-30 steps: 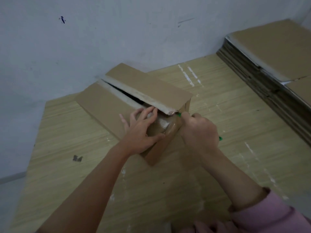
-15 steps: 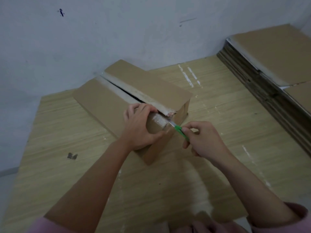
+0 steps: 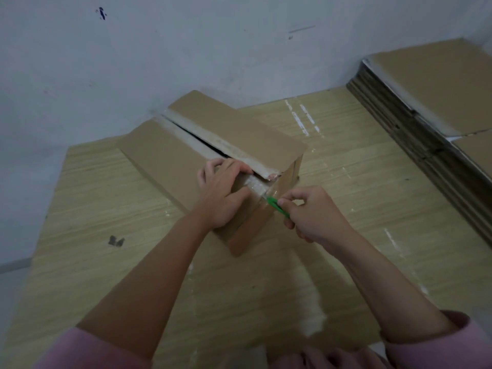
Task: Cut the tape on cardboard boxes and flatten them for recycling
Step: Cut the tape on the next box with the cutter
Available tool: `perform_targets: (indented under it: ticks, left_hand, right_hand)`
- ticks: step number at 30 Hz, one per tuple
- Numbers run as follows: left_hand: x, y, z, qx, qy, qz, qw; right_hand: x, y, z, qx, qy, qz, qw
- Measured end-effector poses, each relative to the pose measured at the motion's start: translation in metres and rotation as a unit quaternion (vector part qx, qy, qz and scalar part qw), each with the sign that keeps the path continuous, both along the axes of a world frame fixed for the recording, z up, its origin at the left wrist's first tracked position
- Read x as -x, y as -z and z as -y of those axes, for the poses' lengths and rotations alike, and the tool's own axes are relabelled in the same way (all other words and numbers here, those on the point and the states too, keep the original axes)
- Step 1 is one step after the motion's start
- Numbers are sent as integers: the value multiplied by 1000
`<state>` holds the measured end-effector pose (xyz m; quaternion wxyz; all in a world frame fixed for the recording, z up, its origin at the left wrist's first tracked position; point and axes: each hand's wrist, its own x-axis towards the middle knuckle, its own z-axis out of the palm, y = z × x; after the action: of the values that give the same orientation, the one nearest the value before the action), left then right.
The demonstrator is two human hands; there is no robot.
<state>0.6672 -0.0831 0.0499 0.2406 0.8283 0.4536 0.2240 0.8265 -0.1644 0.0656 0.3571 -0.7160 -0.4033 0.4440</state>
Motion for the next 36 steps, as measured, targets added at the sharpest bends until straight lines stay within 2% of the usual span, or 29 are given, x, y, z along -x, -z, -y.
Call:
perform_targets:
  ticks: [6, 12, 14, 15, 18, 20, 24, 27, 30, 32, 36]
  left_hand:
    - [1, -2, -2, 19, 3, 6, 1000]
    - [3, -4, -6, 46, 10, 1, 999]
    - [5, -3, -6, 12, 18, -43, 999]
    - [5, -3, -5, 0, 19, -57, 998]
    - [1, -5, -5, 2, 6, -55, 998]
    - [-1, -7, -5, -1, -3, -48, 999]
    - [2, -7, -4, 15, -5, -12, 1000]
    - [2, -7, -3, 13, -8, 8, 1000]
    - [2, -6, -2, -21, -8, 0, 1000]
    - [4, -8, -3, -37, -1, -14, 999]
    - [14, -14, -5, -55, 17, -11, 998]
  right_hand:
    - [11, 4, 2, -11, -3, -2, 1000]
    - [-15, -2, 24, 3, -32, 17, 999]
    - [-28, 4, 31, -17, -7, 50, 999]
    - [-35, 9, 33, -31, 9, 97, 995]
    - [-53, 38, 35, -21, 18, 312, 950]
    - [-64, 64, 33, -37, -12, 395, 918]
    - [-74, 93, 24, -47, -22, 442, 896]
    - [-64, 80, 9, -170, 1, 464, 869]
    - [-46, 55, -15, -327, -99, 461, 819]
    - [-39, 45, -34, -359, -175, 483, 779]
    - [-37, 36, -59, -372, -212, 545, 721]
